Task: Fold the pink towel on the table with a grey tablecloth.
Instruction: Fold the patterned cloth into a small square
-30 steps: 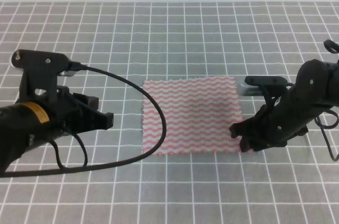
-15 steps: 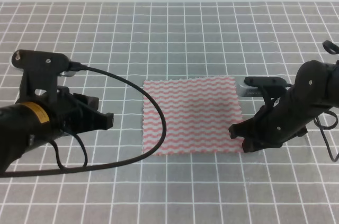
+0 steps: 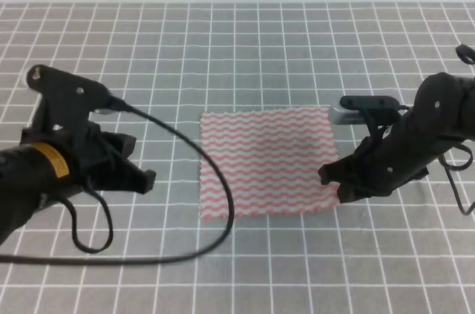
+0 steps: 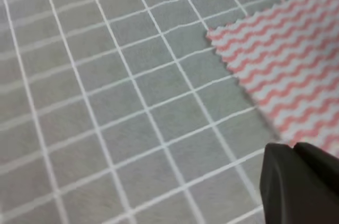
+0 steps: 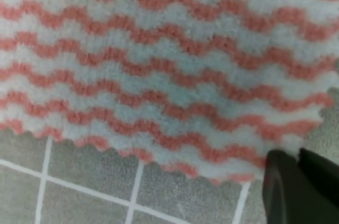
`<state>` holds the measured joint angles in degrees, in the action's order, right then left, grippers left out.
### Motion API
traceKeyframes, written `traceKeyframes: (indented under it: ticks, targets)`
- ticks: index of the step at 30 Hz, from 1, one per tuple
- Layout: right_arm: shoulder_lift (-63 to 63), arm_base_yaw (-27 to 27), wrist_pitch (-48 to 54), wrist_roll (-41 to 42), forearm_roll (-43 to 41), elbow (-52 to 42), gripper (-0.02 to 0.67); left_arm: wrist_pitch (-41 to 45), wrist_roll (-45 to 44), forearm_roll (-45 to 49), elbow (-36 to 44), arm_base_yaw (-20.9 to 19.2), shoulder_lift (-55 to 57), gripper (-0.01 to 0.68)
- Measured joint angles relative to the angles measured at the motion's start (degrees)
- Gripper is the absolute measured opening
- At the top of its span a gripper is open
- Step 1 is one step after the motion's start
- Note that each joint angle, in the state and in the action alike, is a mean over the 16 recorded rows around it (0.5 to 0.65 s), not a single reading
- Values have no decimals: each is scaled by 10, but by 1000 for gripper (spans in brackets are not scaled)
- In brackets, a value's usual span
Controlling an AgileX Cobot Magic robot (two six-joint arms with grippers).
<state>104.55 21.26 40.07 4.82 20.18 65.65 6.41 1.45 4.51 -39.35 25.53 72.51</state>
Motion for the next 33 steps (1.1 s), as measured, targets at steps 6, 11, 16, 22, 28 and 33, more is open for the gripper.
traceKeyframes:
  ticks: [6, 11, 16, 22, 28, 33]
  targets:
    - [1, 0, 19, 15, 10, 15, -15, 17, -29, 49, -6, 5, 9, 114]
    - [3, 0, 39, 32, 22, 34, -15, 56, -56, 66, -31, 22, 35, 236]
    - [3, 0, 60, 48, 33, 52, -15, 100, -92, 66, -70, 48, 77, 339]
    - [3, 0, 83, 56, 36, 71, -15, 141, -141, 65, -117, 79, 127, 397]
    - [3, 0, 112, 58, 29, 89, -16, 153, -185, 65, -139, 93, 154, 400]
    - [0, 0, 136, 58, 19, 99, -16, 162, -202, 65, -142, 95, 158, 401]
